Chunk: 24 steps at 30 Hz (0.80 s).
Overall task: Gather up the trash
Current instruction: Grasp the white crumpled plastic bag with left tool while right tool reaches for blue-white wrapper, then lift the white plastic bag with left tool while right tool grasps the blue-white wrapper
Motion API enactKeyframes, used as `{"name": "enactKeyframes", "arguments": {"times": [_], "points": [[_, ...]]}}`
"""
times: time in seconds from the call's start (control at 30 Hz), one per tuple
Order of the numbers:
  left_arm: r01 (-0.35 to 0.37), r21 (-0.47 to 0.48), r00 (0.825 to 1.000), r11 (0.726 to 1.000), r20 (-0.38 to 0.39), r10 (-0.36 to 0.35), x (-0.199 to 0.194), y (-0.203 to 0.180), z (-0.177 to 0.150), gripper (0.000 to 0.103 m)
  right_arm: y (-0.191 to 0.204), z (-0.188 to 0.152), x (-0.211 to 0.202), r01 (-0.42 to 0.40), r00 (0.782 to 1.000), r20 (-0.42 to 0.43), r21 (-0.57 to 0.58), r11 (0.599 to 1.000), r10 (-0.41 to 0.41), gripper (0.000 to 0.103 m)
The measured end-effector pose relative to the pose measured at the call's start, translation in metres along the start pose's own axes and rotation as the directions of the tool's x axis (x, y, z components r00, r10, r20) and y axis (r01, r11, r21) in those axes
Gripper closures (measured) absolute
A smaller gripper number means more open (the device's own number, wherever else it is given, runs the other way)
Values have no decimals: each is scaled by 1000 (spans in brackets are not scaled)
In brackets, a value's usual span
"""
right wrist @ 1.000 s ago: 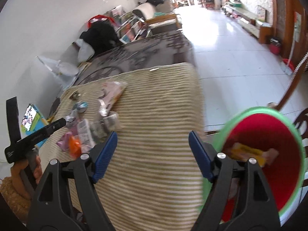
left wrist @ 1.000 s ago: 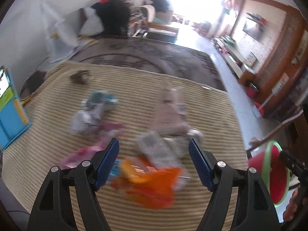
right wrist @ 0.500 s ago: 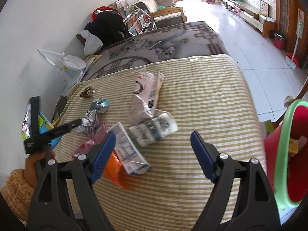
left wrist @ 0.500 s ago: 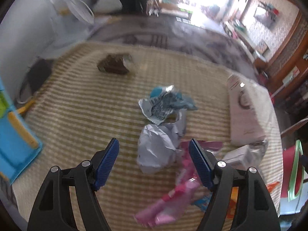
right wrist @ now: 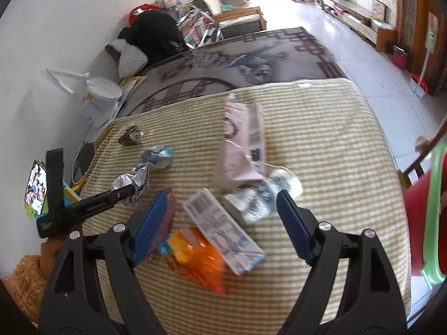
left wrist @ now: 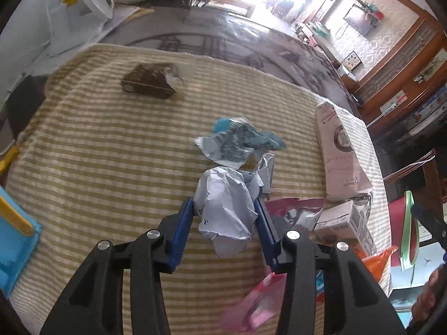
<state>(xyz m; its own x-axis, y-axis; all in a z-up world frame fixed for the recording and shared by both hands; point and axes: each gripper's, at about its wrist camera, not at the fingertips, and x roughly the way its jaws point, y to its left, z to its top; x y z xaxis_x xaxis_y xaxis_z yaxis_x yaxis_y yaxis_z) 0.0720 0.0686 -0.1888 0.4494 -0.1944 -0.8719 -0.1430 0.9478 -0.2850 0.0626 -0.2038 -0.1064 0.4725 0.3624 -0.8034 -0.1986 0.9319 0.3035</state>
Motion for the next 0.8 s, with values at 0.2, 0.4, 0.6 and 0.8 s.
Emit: {"name": "enactKeyframes", "arguments": {"times": [0.2, 0.4, 0.6, 0.8], "points": [[-28, -21, 999, 999, 37, 29, -21, 24, -3, 61, 26, 6, 22, -25, 999, -37, -49, 998, 23, 25], [-31, -65, 997, 997, 62, 35, -29, 47, -2, 61, 43, 27, 43, -51, 998, -52, -77, 996, 47, 25], [-36, -83, 998, 996, 46, 40, -25, 60, -8, 60, 71, 51, 83, -83, 992, -98, -86, 993, 74, 25], [-37, -51, 999, 998, 19, 38, -18, 62, -13, 56, 109, 55, 132, -100, 978, -199, -156, 983, 68, 21]]}}
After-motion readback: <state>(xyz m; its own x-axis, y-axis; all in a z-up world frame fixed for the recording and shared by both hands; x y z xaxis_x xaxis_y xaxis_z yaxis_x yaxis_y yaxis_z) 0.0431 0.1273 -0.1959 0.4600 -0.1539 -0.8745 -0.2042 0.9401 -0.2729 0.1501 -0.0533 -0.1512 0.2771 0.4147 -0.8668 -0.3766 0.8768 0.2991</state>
